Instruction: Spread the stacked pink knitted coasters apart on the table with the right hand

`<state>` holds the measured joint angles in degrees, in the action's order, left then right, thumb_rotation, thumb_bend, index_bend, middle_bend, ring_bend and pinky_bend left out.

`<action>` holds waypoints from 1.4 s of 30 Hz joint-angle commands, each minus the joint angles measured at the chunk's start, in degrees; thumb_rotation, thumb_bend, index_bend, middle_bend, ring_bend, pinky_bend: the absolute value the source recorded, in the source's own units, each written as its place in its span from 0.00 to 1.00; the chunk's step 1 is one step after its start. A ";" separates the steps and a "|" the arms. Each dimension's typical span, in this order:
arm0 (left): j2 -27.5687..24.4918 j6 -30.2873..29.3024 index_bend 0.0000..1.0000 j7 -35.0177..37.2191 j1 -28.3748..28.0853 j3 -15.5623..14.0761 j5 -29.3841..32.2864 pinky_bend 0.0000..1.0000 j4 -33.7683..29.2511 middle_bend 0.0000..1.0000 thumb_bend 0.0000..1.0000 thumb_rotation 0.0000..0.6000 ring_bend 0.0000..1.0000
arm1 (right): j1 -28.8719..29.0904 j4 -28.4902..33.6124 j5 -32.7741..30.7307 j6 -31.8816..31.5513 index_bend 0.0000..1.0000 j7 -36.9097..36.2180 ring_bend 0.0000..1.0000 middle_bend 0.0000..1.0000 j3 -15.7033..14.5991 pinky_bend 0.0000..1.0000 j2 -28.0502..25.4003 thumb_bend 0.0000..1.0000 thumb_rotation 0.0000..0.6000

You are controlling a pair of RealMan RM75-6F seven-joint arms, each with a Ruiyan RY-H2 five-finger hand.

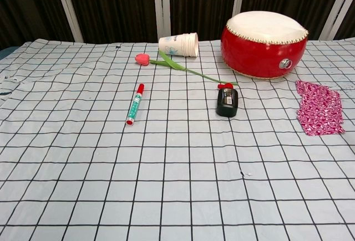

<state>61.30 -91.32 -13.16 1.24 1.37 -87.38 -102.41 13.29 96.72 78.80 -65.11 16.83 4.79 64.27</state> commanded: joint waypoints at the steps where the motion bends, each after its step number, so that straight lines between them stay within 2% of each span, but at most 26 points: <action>1: 0.02 0.03 0.11 -0.07 -0.02 0.05 0.12 0.02 0.00 0.00 0.25 1.00 0.00 | 2.37 -1.27 -3.55 4.13 0.00 3.21 0.66 0.62 0.03 0.29 1.30 0.56 1.00; 9: 0.05 0.04 0.11 -0.17 -0.04 0.17 0.37 0.02 0.04 0.00 0.25 1.00 0.00 | 5.51 -3.16 -9.17 9.77 0.00 8.98 0.68 0.64 -0.77 0.29 3.40 0.57 1.00; 25: 0.31 0.40 0.11 -0.91 -0.22 0.29 0.85 0.02 0.05 0.00 0.25 1.00 0.00 | 9.73 -3.29 -13.81 11.94 0.00 16.13 0.68 0.64 -1.11 0.29 7.41 0.56 1.00; 42: 0.01 0.16 0.11 -0.11 -0.14 0.51 1.21 0.02 0.16 0.00 0.25 1.00 0.00 | 15.35 -2.24 -25.25 12.20 0.00 27.13 0.69 0.65 -1.88 0.29 10.35 0.57 1.00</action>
<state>61.30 -91.16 -13.27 1.11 1.88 -86.17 -102.25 28.22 94.32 54.09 -52.66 43.44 3.12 74.43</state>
